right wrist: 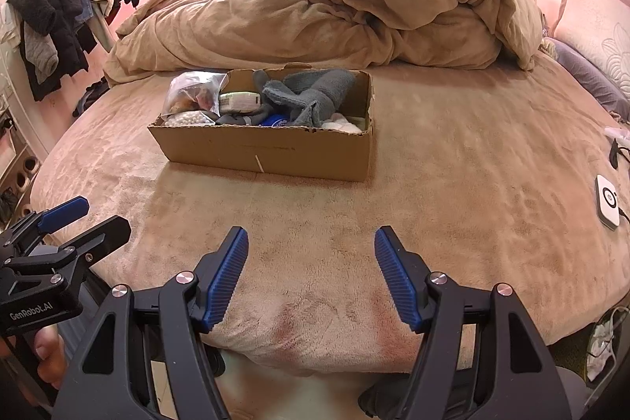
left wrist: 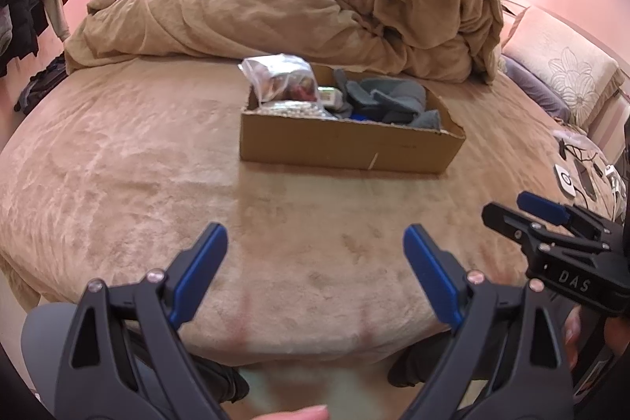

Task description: Organize objects

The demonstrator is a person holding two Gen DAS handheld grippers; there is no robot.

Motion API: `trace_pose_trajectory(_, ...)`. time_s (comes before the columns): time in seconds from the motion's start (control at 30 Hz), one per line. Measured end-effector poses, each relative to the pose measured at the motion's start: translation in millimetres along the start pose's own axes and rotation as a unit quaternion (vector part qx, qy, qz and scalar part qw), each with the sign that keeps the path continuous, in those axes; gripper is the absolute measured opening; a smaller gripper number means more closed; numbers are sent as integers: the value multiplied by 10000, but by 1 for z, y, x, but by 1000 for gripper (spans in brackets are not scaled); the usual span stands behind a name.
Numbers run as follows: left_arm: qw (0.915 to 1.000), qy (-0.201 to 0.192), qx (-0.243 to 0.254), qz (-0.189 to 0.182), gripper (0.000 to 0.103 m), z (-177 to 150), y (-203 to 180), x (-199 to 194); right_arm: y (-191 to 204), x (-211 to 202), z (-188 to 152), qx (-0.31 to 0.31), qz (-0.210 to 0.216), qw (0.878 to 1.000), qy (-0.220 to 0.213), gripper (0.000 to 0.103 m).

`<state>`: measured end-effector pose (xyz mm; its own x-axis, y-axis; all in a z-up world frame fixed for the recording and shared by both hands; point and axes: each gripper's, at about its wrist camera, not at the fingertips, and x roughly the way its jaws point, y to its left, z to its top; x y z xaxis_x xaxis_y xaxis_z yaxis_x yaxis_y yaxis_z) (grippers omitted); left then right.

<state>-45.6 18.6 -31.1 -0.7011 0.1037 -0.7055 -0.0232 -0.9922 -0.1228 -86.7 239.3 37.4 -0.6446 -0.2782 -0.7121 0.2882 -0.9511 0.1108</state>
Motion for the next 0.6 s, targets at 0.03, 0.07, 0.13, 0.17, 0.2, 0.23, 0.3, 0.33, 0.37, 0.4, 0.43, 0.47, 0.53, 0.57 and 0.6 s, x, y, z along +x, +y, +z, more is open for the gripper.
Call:
trace_pose_trajectory(0.03, 10000, 10, 2, 4, 92, 0, 0, 0, 0, 0, 0, 2, 0, 10000, -1, 70)
trace_pose_trajectory(0.07, 10000, 24, 10, 8, 92, 0, 0, 1, 0, 0, 0, 0, -4, 10000, -2, 70)
trace_pose_trajectory(0.13, 10000, 56, 32, 26, 92, 0, -1, 2, 0, 0, -1, 1, -2, 10000, 0, 70)
trace_pose_trajectory(0.17, 10000, 61, 30, 23, 92, 0, -1, 2, 0, 1, -1, -1, -4, 10000, 4, 70)
trace_pose_trajectory(0.2, 10000, 54, 22, 25, 92, 0, -1, 1, -1, 1, -1, -1, -7, 10000, 4, 70)
trace_pose_trajectory(0.23, 10000, 50, 21, 25, 92, 0, -1, 1, -1, 1, -1, 1, -4, 10000, 6, 70)
trace_pose_trajectory(0.3, 10000, 43, 21, 25, 92, 0, 0, 0, -1, 1, -1, 1, -5, 10000, 5, 70)
trace_pose_trajectory(0.33, 10000, 43, 20, 29, 92, 0, 0, 1, -1, 1, -1, 4, -6, 10000, 3, 70)
trace_pose_trajectory(0.37, 10000, 41, 19, 37, 92, 0, 0, 0, -1, 1, -1, 6, -2, 10000, 5, 70)
trace_pose_trajectory(0.4, 10000, 40, 16, 40, 92, 0, 0, 1, -1, 1, -1, 3, -1, 10000, 6, 70)
trace_pose_trajectory(0.43, 10000, 40, 14, 42, 92, 0, 0, 1, -1, 1, -1, 1, -2, 10000, 4, 70)
trace_pose_trajectory(0.47, 10000, 45, 24, 43, 92, 0, 0, 1, -1, 1, -1, 5, -3, 10000, 9, 70)
trace_pose_trajectory(0.53, 10000, 55, 55, 62, 92, 0, -1, 1, -1, 1, -1, 4, -3, 10000, 8, 70)
trace_pose_trajectory(0.57, 9999, 58, 56, 59, 92, 0, -1, 0, -1, 1, -1, 1, -5, 10000, 9, 70)
trace_pose_trajectory(0.6, 10000, 63, 52, 56, 92, 0, 0, 1, -1, 2, -1, -1, -4, 10000, 15, 70)
